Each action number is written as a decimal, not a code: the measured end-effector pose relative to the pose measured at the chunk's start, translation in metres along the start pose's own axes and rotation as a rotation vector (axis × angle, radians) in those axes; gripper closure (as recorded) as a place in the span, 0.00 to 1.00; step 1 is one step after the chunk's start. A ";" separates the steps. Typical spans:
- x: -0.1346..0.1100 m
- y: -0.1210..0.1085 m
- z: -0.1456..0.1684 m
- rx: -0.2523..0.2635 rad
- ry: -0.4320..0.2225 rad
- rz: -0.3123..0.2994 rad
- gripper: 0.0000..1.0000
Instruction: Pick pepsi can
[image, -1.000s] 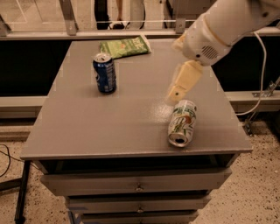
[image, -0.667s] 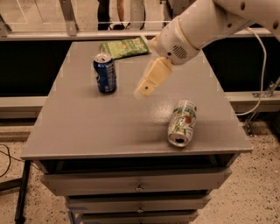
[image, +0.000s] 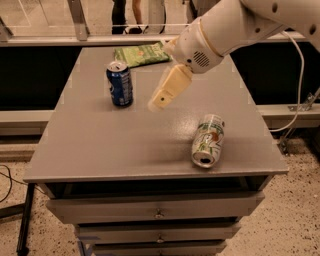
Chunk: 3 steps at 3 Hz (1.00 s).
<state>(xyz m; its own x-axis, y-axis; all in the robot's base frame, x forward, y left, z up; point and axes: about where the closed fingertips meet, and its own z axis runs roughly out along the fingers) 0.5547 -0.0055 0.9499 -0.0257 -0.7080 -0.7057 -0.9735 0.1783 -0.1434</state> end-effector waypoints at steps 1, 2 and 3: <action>-0.035 -0.011 0.051 -0.028 -0.158 -0.024 0.00; -0.060 -0.032 0.093 -0.041 -0.271 -0.028 0.00; -0.070 -0.048 0.121 -0.037 -0.339 -0.021 0.00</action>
Offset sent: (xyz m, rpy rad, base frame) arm 0.0977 0.1525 -0.0280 0.4024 -0.0567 0.1186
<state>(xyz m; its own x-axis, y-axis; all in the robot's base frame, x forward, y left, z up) 0.6308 0.1181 0.9218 0.0654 -0.4424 -0.8944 -0.9807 0.1372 -0.1396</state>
